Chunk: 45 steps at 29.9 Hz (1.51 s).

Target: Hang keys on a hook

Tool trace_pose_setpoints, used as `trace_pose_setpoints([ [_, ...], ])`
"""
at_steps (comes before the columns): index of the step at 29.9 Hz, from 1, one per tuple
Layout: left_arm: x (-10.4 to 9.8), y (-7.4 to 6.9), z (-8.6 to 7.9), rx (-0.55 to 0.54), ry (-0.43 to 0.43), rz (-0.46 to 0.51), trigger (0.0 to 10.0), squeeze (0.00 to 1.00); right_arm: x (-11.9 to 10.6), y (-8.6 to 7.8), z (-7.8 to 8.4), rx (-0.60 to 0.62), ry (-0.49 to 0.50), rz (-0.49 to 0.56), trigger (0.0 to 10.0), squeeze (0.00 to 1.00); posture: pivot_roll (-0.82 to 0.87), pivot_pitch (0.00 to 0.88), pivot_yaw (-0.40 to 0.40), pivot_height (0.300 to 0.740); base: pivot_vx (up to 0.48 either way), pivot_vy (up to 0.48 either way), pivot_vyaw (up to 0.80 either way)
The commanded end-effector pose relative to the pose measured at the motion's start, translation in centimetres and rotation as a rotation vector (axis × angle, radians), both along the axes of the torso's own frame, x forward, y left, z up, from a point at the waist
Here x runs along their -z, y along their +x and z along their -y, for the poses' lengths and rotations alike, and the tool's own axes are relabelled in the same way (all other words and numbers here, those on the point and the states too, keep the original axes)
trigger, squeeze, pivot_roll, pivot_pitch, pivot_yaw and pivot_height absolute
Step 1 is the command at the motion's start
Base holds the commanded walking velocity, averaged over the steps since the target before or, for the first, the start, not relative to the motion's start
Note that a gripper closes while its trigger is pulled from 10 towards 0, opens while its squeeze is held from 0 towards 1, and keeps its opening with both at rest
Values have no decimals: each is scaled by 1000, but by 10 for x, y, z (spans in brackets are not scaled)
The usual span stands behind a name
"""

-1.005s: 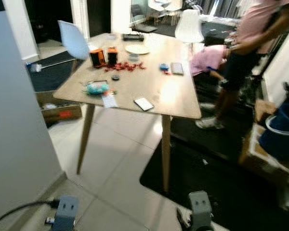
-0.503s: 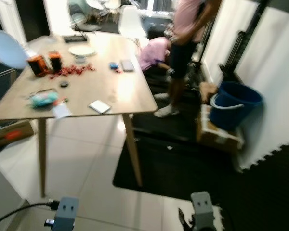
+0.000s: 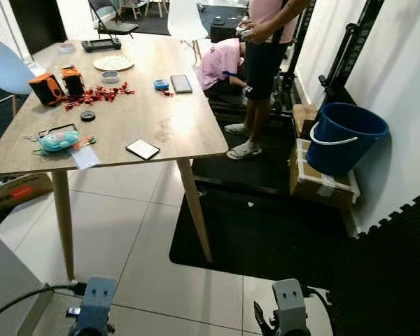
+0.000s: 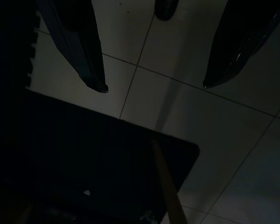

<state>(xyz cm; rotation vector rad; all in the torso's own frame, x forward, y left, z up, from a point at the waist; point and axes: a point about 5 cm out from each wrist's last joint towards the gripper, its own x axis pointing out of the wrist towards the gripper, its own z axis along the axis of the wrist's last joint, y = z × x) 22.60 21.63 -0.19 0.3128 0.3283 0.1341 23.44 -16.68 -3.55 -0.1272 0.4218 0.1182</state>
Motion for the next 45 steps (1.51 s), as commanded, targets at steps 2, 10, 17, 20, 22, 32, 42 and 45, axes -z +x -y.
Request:
trace_pose_setpoints([
  [2,-1,-1,-4,-15,2,-4,10000,0,1,-2,1,1,-4,4,10000,0,141,125,-20,740,0,0,0],
  [10,-46,22,8,71,-7,176,10000,0,-31,21,-6,-59,0,207,10000,0,139,125,-25,740,0,0,0],
  [17,-87,30,61,351,-138,279,10000,0,-65,38,16,24,5,378,10000,0,123,124,-16,740,0,0,0],
  [20,-100,30,80,458,-163,303,10000,0,-77,43,25,49,-3,431,10000,0,113,124,-11,740,0,0,0],
  [22,-111,31,93,524,-176,327,10000,0,-88,46,31,48,-18,478,10000,0,110,124,-9,740,0,0,0],
  [32,-151,52,89,382,-174,450,10000,0,-122,59,20,-7,-4,590,10000,0,113,120,-14,740,25,0,0],
  [42,-152,52,82,334,-161,437,10000,0,-129,61,10,-46,5,599,10000,0,123,118,-21,740,407,0,0],
  [45,-153,51,82,326,-163,436,10000,0,-131,61,8,-55,2,603,10000,0,124,117,-22,740,431,0,0],
])
